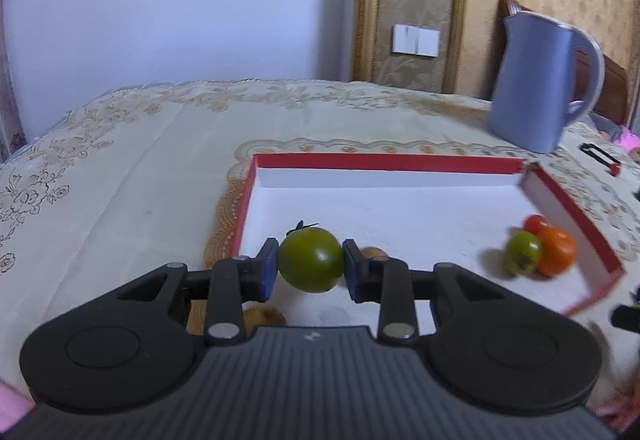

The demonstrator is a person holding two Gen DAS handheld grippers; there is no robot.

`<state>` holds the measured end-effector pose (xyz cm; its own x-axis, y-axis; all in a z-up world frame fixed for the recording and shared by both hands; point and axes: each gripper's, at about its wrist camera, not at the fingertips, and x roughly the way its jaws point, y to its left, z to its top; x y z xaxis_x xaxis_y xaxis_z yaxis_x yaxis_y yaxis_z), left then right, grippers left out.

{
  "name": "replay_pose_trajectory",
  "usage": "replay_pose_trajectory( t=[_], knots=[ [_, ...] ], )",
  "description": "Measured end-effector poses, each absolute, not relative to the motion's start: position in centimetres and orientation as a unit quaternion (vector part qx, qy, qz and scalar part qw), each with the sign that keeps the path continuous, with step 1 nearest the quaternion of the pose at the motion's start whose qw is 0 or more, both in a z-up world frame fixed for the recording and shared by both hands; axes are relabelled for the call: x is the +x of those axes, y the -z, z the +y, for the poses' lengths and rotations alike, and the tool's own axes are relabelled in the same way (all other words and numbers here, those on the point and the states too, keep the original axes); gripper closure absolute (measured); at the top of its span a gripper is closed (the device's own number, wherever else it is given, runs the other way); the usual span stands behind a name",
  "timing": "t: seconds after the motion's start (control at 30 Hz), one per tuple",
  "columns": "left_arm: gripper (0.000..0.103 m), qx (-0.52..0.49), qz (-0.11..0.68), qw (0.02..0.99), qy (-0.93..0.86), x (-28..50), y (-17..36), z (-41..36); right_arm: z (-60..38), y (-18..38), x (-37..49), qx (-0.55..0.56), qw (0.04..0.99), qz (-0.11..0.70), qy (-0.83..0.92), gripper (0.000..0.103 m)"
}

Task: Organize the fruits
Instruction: 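Lower the green fruit into the tray and open the left gripper, then grasp the second red tomato beside the tray with the right gripper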

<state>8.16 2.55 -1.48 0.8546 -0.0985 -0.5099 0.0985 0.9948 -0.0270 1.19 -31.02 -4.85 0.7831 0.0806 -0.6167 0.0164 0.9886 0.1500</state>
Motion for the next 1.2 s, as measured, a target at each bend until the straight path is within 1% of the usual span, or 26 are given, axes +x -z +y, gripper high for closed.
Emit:
replay_pose_trajectory(
  t=[0.17,0.33,0.37,0.43,0.5,0.53,0.57,0.73,0.9,1.07,1.2],
  knots=[
    [0.072,-0.006,0.283,0.958,0.047,9.9,2.7,2.9,-31.0,4.8,1.2,0.075,0.941,0.329,-0.017,0.021],
    [0.072,0.0,0.283,0.958,0.054,9.7,2.9,2.6,-31.0,4.8,1.2,0.075,0.941,0.328,-0.017,0.021],
    [0.07,-0.001,0.283,0.958,0.056,9.6,2.8,2.6,-31.0,4.8,1.2,0.075,0.941,0.328,-0.017,0.021],
    [0.061,-0.002,0.28,0.958,0.054,9.3,2.6,2.6,-31.0,4.8,1.2,0.075,0.941,0.328,-0.017,0.021],
    [0.042,-0.005,0.272,0.961,0.056,8.7,2.2,2.8,-31.0,4.8,1.2,0.076,0.941,0.328,-0.017,0.021],
    [0.037,-0.009,0.27,0.961,0.055,8.2,1.9,2.9,-31.0,4.8,1.2,0.076,0.941,0.328,-0.017,0.021],
    [0.034,-0.011,0.262,0.964,0.054,7.7,1.7,3.0,-31.1,4.8,1.2,0.076,0.941,0.328,-0.017,0.021],
    [0.032,-0.018,0.24,0.969,0.057,5.1,0.9,3.6,-31.1,4.8,1.2,0.078,0.941,0.328,-0.018,0.021],
    [0.027,-0.028,0.221,0.973,0.062,2.0,0.8,4.9,-31.2,4.8,1.1,0.081,0.941,0.327,-0.019,0.021],
    [0.025,-0.026,0.224,0.972,0.062,0.0,1.4,6.1,-31.2,4.8,1.1,0.081,0.941,0.327,-0.018,0.021],
    [0.024,-0.02,0.24,0.969,0.059,0.0,2.4,6.6,-31.2,4.8,1.1,0.08,0.941,0.327,-0.018,0.021]
  ],
)
